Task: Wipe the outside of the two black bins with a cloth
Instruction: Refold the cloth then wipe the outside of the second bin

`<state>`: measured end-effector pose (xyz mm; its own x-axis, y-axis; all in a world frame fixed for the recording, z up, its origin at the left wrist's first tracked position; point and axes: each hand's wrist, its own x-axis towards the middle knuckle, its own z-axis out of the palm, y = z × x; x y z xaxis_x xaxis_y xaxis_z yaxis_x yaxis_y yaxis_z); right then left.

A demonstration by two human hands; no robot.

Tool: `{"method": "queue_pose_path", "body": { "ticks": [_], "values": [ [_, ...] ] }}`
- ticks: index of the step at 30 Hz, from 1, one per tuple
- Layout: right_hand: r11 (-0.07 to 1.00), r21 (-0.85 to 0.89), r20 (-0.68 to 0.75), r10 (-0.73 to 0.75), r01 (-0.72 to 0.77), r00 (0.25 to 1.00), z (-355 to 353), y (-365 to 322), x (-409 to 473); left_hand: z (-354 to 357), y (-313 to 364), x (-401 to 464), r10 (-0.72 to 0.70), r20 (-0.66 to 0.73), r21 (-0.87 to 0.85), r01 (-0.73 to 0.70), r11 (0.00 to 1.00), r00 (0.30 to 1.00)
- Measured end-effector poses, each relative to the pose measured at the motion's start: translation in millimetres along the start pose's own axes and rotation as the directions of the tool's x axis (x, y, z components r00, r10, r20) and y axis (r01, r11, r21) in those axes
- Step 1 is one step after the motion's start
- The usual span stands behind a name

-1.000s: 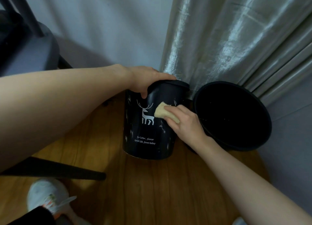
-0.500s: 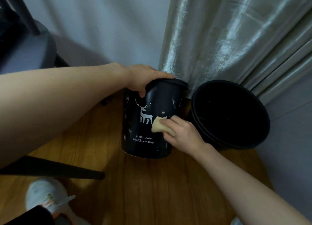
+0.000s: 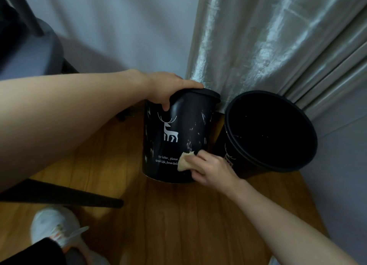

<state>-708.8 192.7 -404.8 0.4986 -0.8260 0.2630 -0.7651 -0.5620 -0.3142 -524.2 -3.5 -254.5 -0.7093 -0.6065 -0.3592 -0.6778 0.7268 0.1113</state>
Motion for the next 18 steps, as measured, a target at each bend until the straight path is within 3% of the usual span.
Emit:
{"method": "queue_pose_path", "body": {
  "ticks": [7, 14, 16, 18],
  "values": [
    [0.976, 0.086, -0.218, 0.213, -0.199, 0.952, -7.3, -3.3, 26.4, 0.5, -0.4, 0.1, 0.004, -0.014, 0.004, -0.004, 1.0, 1.0],
    [0.998, 0.031, 0.053, -0.057, 0.055, 0.997, 18.1, -8.9, -18.5, -0.8, -0.1, -1.4, 0.002, 0.004, -0.005, -0.002, 1.0, 1.0],
    [0.998, 0.017, 0.033, -0.066, 0.065, 0.997, 13.5, -6.8, -7.4, -0.7, -1.4, -1.8, 0.0, 0.002, 0.001, 0.0, 1.0, 1.0],
    [0.998, 0.03, -0.084, 0.049, -0.046, 0.995, 4.5, -6.8, 12.6, -0.1, -1.8, -1.3, -0.001, -0.003, 0.008, 0.001, 1.0, 1.0]
  ]
}}
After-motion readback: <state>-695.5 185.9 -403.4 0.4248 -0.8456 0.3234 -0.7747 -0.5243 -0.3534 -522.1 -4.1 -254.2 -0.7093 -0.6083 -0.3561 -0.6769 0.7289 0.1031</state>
